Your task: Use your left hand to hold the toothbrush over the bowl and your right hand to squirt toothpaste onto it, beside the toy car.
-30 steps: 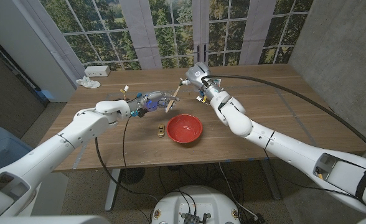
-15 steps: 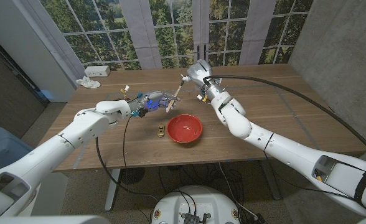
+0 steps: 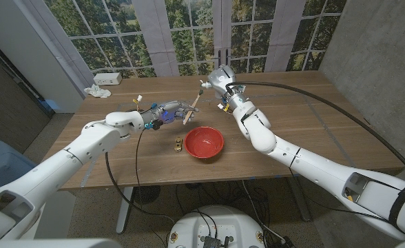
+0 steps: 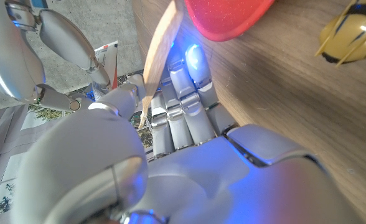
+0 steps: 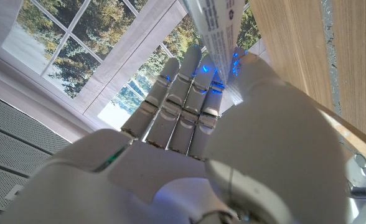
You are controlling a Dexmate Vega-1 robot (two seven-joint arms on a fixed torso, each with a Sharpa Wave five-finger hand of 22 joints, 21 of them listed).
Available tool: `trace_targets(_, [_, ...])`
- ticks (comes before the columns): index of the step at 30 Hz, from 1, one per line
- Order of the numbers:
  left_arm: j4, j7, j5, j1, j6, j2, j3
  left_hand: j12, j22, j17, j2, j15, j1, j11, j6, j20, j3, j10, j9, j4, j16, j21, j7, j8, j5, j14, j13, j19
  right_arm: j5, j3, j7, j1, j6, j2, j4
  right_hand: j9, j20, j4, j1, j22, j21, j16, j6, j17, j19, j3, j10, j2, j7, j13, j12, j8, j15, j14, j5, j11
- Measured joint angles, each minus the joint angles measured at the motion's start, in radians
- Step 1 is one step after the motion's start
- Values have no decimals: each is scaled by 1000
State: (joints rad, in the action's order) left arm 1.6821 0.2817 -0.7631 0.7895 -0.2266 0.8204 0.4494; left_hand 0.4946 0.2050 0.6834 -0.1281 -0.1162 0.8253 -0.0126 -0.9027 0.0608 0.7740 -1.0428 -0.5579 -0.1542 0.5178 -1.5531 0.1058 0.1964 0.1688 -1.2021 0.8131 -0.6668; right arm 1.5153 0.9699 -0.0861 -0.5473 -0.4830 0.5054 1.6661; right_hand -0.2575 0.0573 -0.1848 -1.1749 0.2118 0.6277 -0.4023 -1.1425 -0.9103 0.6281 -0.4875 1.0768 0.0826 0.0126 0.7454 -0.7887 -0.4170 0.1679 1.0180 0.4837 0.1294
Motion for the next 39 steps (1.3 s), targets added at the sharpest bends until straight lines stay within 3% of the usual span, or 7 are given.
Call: trace_targets(39, [-29, 25, -3, -15, 12, -8, -4, -7, 0, 1, 0, 0, 0, 0, 0, 0, 2, 0, 0, 2, -3, 0, 0, 0, 1, 0, 1, 0, 17, 35, 28, 34, 40, 9, -7, 26, 0, 0, 0, -7, 38, 36, -26, -32, -22, 0, 7, 0, 7, -12, 1, 15, -2, 2, -18, -7])
